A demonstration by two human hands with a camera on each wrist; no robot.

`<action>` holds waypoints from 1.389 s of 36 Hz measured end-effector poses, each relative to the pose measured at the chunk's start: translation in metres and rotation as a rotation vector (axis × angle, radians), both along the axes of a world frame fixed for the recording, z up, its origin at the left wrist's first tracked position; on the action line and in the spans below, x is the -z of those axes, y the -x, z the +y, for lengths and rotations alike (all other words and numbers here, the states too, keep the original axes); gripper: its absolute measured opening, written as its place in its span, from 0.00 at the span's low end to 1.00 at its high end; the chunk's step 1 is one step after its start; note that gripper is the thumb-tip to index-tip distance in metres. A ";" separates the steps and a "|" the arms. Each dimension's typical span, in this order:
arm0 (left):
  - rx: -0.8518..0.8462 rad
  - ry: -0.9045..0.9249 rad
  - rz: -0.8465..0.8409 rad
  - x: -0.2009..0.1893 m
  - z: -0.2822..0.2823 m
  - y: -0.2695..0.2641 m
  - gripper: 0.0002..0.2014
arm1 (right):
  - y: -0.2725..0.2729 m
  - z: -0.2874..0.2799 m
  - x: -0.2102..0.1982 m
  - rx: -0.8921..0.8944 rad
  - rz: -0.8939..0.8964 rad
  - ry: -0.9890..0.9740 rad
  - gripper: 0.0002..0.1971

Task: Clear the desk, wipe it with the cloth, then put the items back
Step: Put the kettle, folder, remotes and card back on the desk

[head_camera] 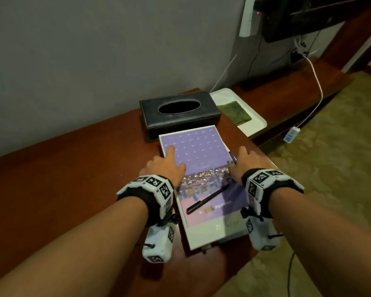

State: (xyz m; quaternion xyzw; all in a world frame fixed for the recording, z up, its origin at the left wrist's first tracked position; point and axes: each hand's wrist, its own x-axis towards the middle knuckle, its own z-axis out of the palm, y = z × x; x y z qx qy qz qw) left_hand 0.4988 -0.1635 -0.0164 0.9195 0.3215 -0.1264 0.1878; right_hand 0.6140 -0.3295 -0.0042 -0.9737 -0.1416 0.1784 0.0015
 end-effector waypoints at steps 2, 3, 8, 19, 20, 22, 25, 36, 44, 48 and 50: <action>-0.008 -0.011 0.042 0.009 -0.002 -0.004 0.30 | -0.006 0.003 0.011 -0.005 0.053 -0.029 0.20; -0.010 -0.010 0.059 0.012 -0.003 -0.006 0.30 | -0.008 0.005 0.015 -0.009 0.080 -0.050 0.20; -0.040 0.027 0.096 0.025 -0.009 -0.017 0.32 | -0.013 0.012 0.029 -0.028 0.094 -0.121 0.22; -0.202 0.163 0.099 0.034 -0.026 -0.024 0.33 | -0.016 0.012 0.029 -0.258 -0.106 -0.126 0.22; -0.211 0.173 0.091 0.034 -0.027 -0.024 0.33 | -0.016 0.011 0.027 -0.317 -0.107 -0.161 0.22; -0.219 0.184 0.073 0.035 -0.029 -0.023 0.33 | -0.013 0.008 0.024 -0.489 -0.055 -0.244 0.21; -0.228 0.192 0.030 0.035 -0.032 -0.022 0.33 | -0.006 0.003 0.017 -0.727 0.114 -0.216 0.25; -0.297 0.357 -0.092 0.025 -0.038 -0.019 0.34 | 0.006 0.002 0.014 -0.850 0.200 -0.061 0.15; -0.226 0.372 -0.186 0.016 -0.031 -0.014 0.31 | -0.002 -0.003 0.013 -0.688 0.041 -0.222 0.12; -0.171 0.336 -0.154 0.016 -0.027 -0.009 0.32 | -0.001 -0.006 0.015 -0.576 -0.018 -0.068 0.15; -0.178 0.335 -0.141 0.015 -0.024 -0.006 0.32 | 0.001 -0.005 0.016 -0.445 -0.020 -0.046 0.14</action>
